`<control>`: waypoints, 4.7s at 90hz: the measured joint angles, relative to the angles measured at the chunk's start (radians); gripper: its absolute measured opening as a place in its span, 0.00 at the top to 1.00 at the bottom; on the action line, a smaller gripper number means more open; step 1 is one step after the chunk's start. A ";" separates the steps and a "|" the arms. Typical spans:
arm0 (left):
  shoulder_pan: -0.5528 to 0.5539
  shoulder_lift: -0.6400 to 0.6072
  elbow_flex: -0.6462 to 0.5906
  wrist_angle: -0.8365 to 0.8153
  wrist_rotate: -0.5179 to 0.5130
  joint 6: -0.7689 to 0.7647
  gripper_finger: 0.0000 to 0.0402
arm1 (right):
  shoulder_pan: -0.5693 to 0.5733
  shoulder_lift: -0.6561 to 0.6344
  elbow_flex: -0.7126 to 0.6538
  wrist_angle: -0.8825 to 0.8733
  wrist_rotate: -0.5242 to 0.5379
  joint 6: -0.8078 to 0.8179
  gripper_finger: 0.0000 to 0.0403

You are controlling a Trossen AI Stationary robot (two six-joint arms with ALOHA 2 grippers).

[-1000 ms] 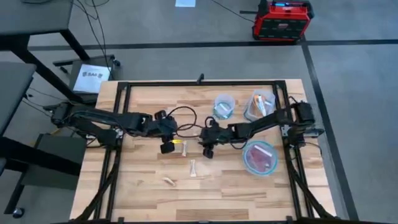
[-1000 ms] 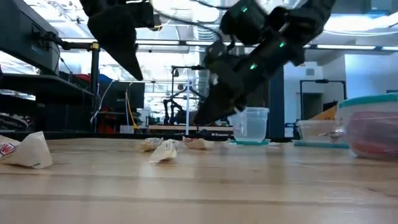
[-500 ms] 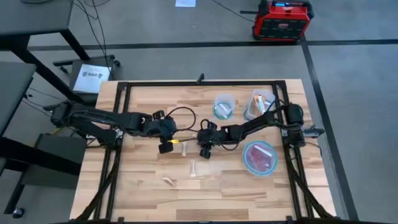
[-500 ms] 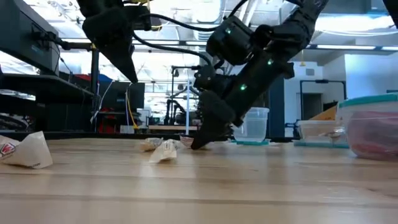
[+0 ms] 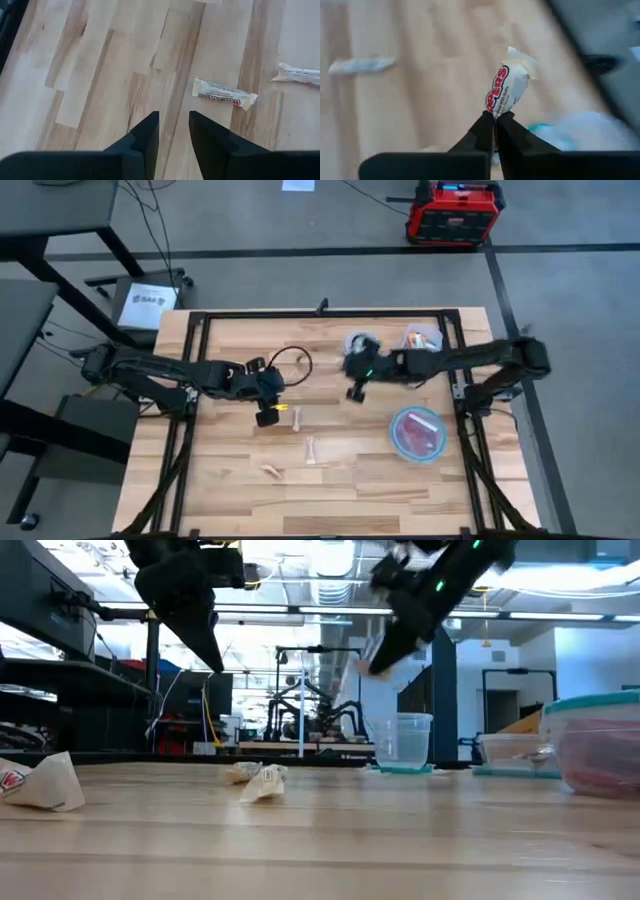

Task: Sort candy
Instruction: Put the white candy into the small round transparent bin

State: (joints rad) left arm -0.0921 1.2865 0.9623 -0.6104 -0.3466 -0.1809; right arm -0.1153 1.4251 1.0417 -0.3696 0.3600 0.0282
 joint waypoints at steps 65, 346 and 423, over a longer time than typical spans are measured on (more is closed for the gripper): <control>0.000 0.000 0.000 0.000 0.000 -0.011 0.77 | -0.232 -0.021 -0.001 -0.171 -0.074 0.038 0.85; 0.224 0.614 0.704 -0.255 0.311 0.466 0.52 | 0.310 -0.323 -0.004 -0.341 0.248 0.203 0.42; -0.176 0.580 0.288 0.204 0.327 1.000 0.54 | 0.399 -0.274 -0.004 -0.348 0.271 0.249 0.42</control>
State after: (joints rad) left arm -0.2678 1.8664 1.2502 -0.4063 -0.0191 0.8195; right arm 0.2834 1.1511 1.0378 -0.7172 0.6306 0.2777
